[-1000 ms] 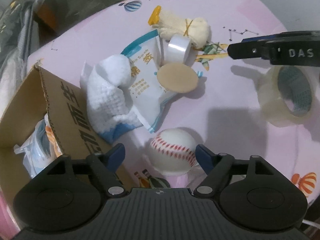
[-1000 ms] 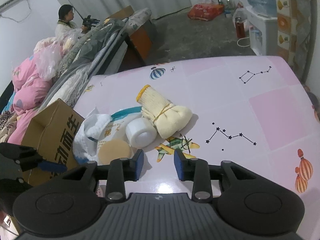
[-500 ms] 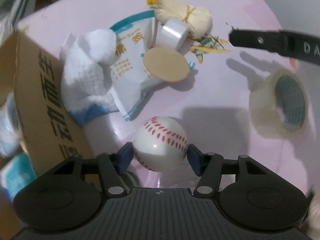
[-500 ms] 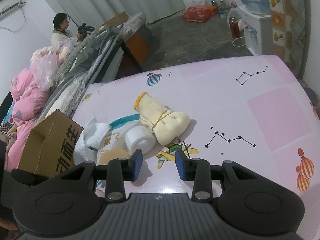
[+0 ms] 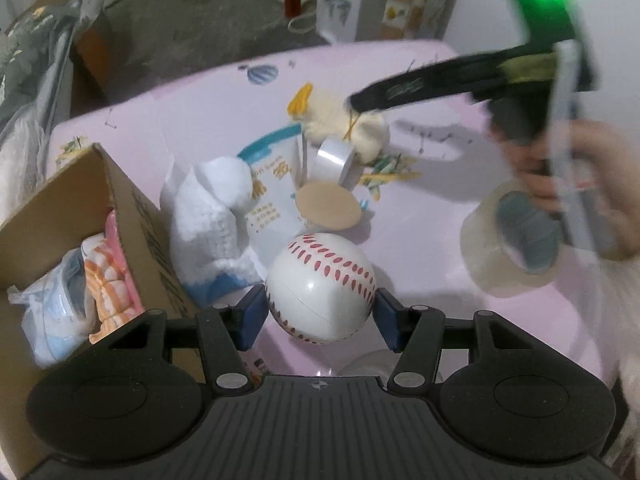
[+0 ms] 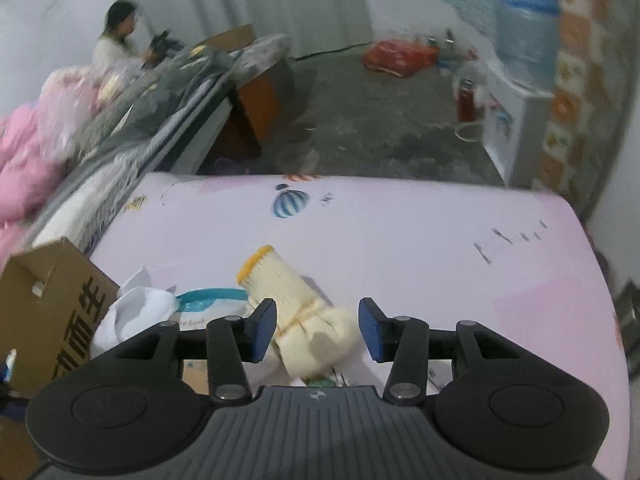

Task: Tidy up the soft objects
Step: 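Close the left gripper on the white baseball while the right gripper closes on the cream knit glove bundle, then carry the baseball with the left gripper while the right gripper carries the glove bundle over the box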

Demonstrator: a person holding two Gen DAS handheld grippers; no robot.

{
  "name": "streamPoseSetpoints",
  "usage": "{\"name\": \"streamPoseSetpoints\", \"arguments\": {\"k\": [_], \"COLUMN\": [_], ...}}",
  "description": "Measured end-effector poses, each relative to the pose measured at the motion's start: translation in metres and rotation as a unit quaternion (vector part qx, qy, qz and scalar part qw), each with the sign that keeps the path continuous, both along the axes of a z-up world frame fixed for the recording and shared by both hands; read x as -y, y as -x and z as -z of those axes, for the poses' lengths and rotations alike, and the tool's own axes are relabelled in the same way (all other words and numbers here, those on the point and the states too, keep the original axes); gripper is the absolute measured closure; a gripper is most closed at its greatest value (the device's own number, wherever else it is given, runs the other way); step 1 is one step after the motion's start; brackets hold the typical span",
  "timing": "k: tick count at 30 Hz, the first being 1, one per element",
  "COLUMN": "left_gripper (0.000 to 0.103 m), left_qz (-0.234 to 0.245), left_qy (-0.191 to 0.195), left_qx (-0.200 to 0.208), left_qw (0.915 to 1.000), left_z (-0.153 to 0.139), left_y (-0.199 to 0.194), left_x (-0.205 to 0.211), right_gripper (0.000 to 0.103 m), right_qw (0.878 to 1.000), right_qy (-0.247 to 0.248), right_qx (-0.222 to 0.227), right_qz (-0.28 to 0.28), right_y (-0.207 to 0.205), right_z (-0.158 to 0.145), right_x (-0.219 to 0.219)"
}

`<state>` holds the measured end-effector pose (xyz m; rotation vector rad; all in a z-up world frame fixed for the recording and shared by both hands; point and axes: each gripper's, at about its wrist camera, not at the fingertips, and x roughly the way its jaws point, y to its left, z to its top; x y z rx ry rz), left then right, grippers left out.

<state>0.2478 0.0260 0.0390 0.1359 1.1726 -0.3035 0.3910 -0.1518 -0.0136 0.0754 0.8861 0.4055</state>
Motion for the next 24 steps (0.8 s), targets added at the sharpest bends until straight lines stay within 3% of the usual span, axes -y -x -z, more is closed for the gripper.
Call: {"name": "streamPoseSetpoints", "arguments": {"k": [4,8,12,15,18,24], "left_gripper": [0.046,0.046,0.046,0.046,0.046,0.046], "left_qz": [-0.008,-0.01,-0.024,-0.035,-0.045,-0.055], "left_qy": [0.048,0.051,0.068,0.087,0.113,0.148], "left_qx": [0.002,0.009,0.009,0.022,0.039,0.076], "left_qw": [0.9988,0.9986,0.9973,0.9953,0.9918,0.9846], "left_z": [-0.005,-0.001,0.001,-0.003,-0.011,-0.04], "left_y": [0.006,0.008,0.012,0.016,0.023,0.048], "left_x": [-0.012,-0.02,-0.035,-0.046,-0.056,-0.072], "right_gripper": [0.056,0.055,0.065,0.071,0.073,0.077], "right_qw": [0.998,0.995,0.995,0.996,0.998,0.998], "right_qy": [0.029,0.092,0.096,0.082,0.057,-0.039], "right_qx": [-0.008,0.001,0.011,0.002,-0.007,-0.006], "right_qz": [-0.047,-0.047,-0.038,-0.026,0.02,0.05], "right_y": [-0.012,-0.021,-0.019,-0.017,-0.015,0.0], "right_z": [0.01,0.026,0.033,0.03,0.024,-0.009], "right_x": [-0.033,-0.062,-0.062,-0.051,-0.033,0.011]}}
